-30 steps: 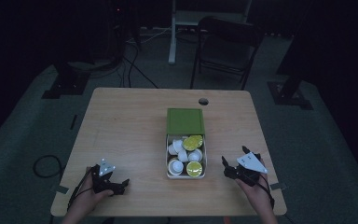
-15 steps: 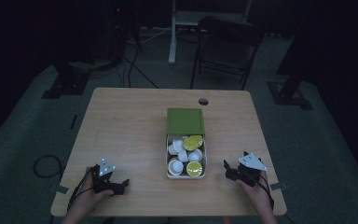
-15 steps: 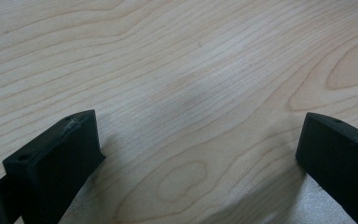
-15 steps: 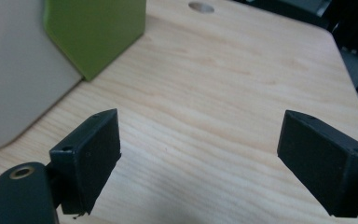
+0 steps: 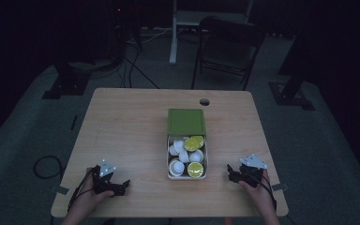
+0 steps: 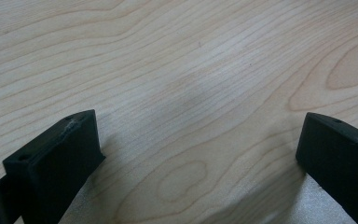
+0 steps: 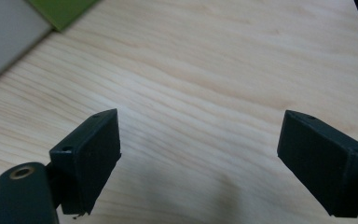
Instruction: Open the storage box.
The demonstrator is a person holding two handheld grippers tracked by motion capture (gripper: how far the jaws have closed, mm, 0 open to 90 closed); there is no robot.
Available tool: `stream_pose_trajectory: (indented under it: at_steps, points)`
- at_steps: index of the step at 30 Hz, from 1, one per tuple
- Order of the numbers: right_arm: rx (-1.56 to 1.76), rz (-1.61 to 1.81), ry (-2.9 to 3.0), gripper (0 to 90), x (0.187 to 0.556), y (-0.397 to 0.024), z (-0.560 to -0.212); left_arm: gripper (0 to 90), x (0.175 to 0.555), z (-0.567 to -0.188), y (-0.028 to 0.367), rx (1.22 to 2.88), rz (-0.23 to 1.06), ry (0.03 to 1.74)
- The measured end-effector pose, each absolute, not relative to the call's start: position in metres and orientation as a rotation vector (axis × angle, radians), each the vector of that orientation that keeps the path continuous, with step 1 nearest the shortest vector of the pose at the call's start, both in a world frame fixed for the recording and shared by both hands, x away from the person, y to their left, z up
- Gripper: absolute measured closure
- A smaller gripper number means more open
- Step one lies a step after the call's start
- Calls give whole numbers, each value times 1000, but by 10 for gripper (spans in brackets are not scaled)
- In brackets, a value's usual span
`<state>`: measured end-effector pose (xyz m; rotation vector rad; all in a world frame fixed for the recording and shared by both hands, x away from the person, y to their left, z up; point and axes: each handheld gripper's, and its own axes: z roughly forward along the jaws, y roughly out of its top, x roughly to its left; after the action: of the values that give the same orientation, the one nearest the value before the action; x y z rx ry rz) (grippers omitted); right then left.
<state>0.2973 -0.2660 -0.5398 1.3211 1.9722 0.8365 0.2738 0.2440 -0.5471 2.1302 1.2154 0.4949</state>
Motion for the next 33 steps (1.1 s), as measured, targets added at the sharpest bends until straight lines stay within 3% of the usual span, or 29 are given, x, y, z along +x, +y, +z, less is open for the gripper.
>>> stream_pose_trajectory:
  at_steps: [33]
  points:
    - [1494, 882, 2045, 118, 308, -283, -551, 1, 274, -547, 244, 2124, 501, 1228]
